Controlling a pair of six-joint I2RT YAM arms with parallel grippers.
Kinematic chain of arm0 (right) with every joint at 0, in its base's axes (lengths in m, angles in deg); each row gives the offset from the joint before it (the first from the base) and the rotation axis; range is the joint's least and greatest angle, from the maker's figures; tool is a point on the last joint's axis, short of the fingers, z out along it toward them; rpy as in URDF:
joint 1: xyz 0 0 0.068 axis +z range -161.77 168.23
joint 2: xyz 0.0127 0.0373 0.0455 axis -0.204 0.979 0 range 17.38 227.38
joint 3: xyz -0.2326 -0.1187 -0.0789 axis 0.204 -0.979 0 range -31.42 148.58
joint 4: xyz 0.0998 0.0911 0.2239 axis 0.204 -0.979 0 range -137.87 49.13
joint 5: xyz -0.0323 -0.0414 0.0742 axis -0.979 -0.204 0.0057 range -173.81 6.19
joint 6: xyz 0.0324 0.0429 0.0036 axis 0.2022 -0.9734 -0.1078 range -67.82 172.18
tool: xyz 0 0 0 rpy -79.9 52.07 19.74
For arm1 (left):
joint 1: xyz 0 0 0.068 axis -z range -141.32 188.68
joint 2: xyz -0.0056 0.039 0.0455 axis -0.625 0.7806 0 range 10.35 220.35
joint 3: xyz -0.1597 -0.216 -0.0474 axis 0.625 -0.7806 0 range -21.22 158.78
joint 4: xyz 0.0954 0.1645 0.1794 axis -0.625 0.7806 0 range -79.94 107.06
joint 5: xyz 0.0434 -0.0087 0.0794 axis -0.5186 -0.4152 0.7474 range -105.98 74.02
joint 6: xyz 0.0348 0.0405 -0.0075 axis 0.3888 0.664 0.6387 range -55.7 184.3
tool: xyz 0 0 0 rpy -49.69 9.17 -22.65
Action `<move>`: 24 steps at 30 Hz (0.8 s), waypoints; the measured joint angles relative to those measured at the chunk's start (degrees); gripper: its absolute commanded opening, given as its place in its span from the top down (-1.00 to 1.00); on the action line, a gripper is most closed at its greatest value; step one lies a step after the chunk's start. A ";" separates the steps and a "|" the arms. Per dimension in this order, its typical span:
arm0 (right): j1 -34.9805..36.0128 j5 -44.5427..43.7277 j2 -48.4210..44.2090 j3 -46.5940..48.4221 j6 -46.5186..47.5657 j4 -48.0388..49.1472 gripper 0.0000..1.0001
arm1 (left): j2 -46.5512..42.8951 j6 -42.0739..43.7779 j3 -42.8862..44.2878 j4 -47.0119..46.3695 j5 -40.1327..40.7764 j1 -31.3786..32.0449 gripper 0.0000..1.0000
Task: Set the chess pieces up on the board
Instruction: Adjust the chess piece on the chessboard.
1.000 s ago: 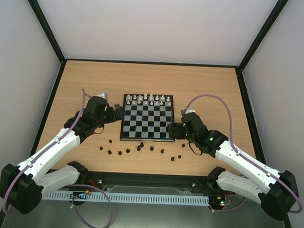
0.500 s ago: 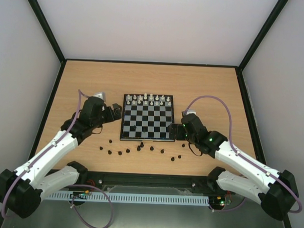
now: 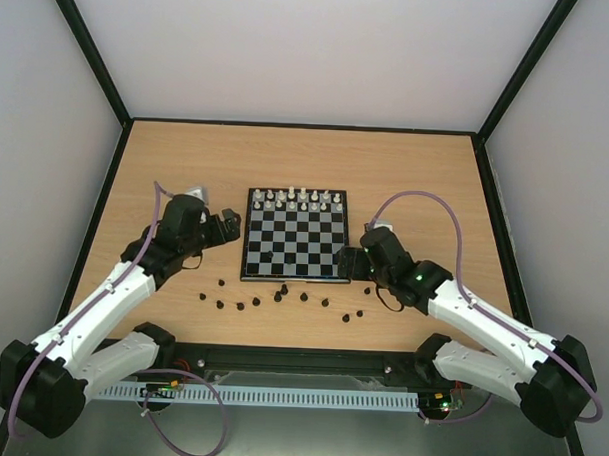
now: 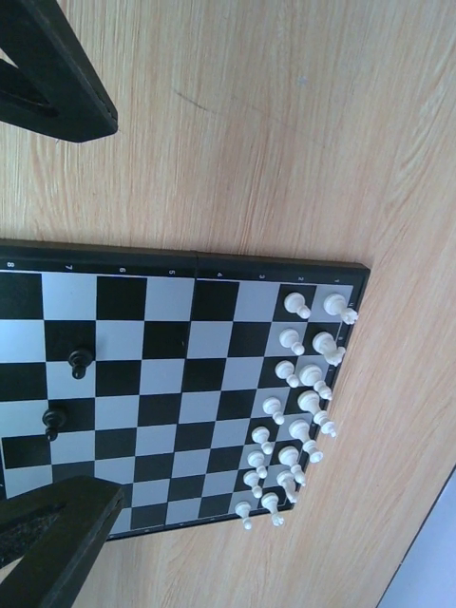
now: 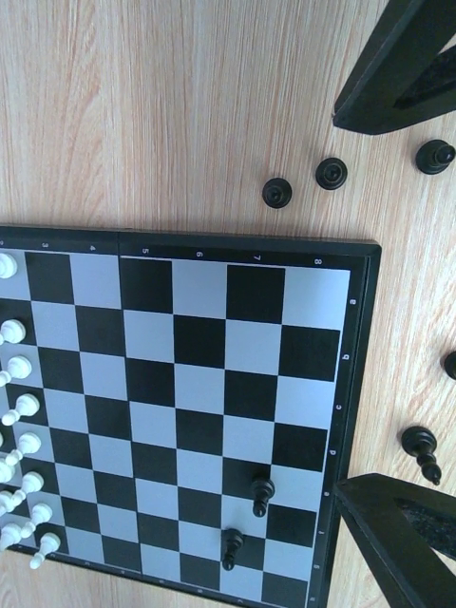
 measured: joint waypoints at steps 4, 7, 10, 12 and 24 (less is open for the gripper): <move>0.00 -0.37 1.38 0.22 0.02 -0.42 -0.97 | -0.22 -0.02 -0.96 -0.42 -0.87 -0.68 -0.99; 0.00 -1.62 3.32 1.44 0.02 -2.21 -1.00 | -0.48 -0.02 -1.20 -0.57 -1.38 -1.16 -0.99; 0.00 -2.71 5.86 3.26 0.15 -3.89 -0.87 | -1.22 -0.02 -1.25 -0.59 -1.62 -1.29 -0.99; -0.15 -3.39 8.26 4.59 0.42 -5.01 -0.79 | -2.08 -0.02 -1.46 -0.63 -1.81 -1.27 -0.99; -5.25 -2.75 18.38 9.49 3.76 -7.69 0.16 | -3.58 0.22 -2.25 -0.63 -2.75 -1.42 -0.99</move>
